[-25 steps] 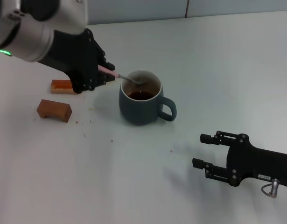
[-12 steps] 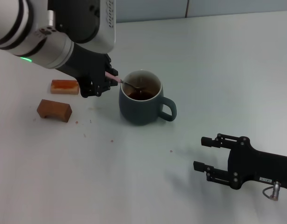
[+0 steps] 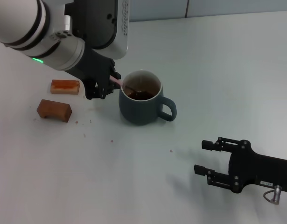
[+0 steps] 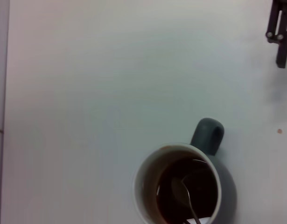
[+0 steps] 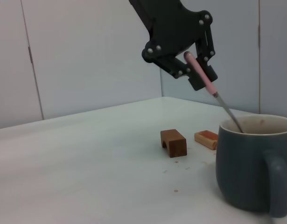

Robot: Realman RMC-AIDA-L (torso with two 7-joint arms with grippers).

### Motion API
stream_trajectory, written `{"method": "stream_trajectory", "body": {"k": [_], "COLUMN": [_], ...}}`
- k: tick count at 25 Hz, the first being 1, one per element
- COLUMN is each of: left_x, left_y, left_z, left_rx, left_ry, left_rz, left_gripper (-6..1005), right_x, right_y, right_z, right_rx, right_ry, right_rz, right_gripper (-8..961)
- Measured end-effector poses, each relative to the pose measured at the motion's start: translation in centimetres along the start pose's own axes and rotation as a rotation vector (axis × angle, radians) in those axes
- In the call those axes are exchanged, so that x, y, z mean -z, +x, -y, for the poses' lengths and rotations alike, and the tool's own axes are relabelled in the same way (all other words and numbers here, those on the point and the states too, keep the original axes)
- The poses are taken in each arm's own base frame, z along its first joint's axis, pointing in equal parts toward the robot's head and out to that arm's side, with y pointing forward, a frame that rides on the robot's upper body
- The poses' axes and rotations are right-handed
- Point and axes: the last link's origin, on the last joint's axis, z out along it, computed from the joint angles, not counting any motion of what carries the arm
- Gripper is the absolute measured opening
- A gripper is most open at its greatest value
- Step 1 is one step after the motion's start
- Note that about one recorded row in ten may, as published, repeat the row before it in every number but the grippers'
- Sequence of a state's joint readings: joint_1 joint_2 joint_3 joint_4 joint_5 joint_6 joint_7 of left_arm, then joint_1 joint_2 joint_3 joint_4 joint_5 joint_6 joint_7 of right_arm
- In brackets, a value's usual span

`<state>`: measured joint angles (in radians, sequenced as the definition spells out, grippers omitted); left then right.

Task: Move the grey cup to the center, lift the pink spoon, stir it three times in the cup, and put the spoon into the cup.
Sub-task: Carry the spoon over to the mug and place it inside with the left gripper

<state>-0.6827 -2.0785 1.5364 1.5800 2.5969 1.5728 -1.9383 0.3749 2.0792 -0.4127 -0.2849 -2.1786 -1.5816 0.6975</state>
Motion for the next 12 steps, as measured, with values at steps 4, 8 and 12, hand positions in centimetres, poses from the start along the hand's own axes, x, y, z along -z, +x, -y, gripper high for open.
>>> {"method": "stream_trajectory", "body": {"k": [4, 8, 12], "left_x": [-0.4, -1.4, -1.2], "left_y": [0.1, 0.0, 0.2], "left_z": [0.3, 0.3, 0.2], "left_rx": [-0.004, -0.008, -0.013], "left_ry": [0.009, 0.001, -0.007], "left_rz": [0.015, 0.056, 0.056], "left_gripper": [135, 134, 134], "right_x": [0.0, -0.1, -0.1], "right_y": [0.0, 0.1, 0.1], "right_z": [0.0, -0.2, -0.2], "right_rx": [-0.001, -0.005, -0.007], "right_ry": [0.0, -0.003, -0.004], "right_rz": [0.0, 0.003, 0.004], "right_gripper": [642, 642, 643]}}
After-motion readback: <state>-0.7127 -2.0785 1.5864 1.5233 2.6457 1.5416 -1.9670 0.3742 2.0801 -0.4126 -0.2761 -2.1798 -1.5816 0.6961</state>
